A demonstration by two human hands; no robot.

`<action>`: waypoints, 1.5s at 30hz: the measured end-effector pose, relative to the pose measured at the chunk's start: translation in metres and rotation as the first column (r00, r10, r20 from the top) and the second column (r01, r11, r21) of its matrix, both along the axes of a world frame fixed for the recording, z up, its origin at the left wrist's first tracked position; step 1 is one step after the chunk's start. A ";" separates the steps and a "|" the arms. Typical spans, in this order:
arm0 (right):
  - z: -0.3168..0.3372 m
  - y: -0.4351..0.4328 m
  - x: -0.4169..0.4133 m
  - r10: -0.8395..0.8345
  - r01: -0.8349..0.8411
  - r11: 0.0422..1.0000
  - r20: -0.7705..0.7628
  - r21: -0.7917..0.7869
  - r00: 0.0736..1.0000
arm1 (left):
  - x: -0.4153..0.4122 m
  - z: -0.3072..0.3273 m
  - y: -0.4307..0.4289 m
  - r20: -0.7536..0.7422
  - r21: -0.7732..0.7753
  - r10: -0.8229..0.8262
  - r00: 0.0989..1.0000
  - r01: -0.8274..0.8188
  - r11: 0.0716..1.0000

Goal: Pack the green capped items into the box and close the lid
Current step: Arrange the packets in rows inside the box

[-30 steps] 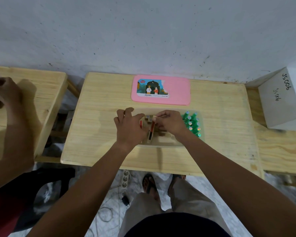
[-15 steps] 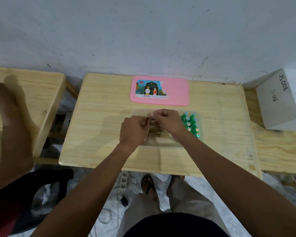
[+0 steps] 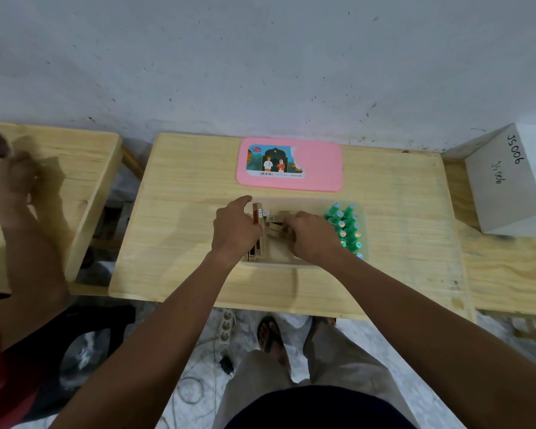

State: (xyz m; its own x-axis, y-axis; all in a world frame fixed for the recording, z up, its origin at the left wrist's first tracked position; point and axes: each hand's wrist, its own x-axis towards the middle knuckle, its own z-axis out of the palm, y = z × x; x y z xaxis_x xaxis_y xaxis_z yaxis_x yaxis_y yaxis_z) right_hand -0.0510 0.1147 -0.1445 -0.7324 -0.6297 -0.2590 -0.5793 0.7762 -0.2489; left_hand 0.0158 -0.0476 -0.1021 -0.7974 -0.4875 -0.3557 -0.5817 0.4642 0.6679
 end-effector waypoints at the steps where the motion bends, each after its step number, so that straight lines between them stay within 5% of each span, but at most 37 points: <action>1: 0.001 0.000 0.000 -0.030 0.030 1.000 0.009 0.001 1.000 | 0.000 -0.002 0.002 0.009 0.001 -0.016 1.000 0.016 1.000; 11: 0.011 0.003 0.005 -0.235 0.234 0.972 0.091 0.018 0.968 | -0.010 -0.010 0.017 0.037 -0.089 -0.119 0.992 0.122 0.989; 16: 0.008 0.005 0.009 -0.097 0.100 0.994 0.063 -0.039 0.993 | -0.010 -0.010 0.010 0.054 -0.049 -0.103 0.993 0.106 0.993; 25: 0.008 -0.009 0.010 0.149 -0.124 0.964 -0.092 0.237 0.985 | -0.005 -0.012 0.002 0.010 -0.034 -0.121 0.993 0.121 0.992; 28: 0.005 -0.011 0.008 0.106 -0.093 0.973 -0.049 0.213 0.993 | -0.002 -0.010 -0.003 0.002 0.085 -0.093 0.996 0.092 0.992; 31: 0.009 -0.008 0.002 -0.126 0.130 0.991 0.130 -0.021 0.983 | -0.001 -0.002 -0.010 0.019 0.328 0.010 1.000 -0.015 0.944; 34: 0.013 -0.006 -0.004 -0.350 0.520 0.810 0.488 -0.271 0.799 | 0.000 0.000 -0.015 0.004 0.342 0.028 1.000 -0.028 0.939; 36: 0.017 -0.005 -0.008 -0.345 0.785 0.566 0.792 -0.252 0.503 | 0.001 0.001 -0.014 -0.015 0.308 0.019 1.000 -0.014 0.951; 38: 0.022 -0.002 -0.009 -0.207 0.881 0.442 0.936 -0.169 0.283 | 0.000 0.002 -0.012 -0.020 0.261 -0.004 1.000 0.009 0.965; 40: 0.025 0.001 -0.008 -0.143 0.891 0.434 0.965 -0.137 0.218 | -0.001 0.001 -0.010 -0.021 0.189 -0.049 0.999 0.052 0.981; 45: 0.018 0.005 -0.005 -0.145 0.887 0.441 0.964 -0.138 0.222 | -0.001 0.000 -0.003 -0.029 0.059 -0.136 0.990 0.137 0.989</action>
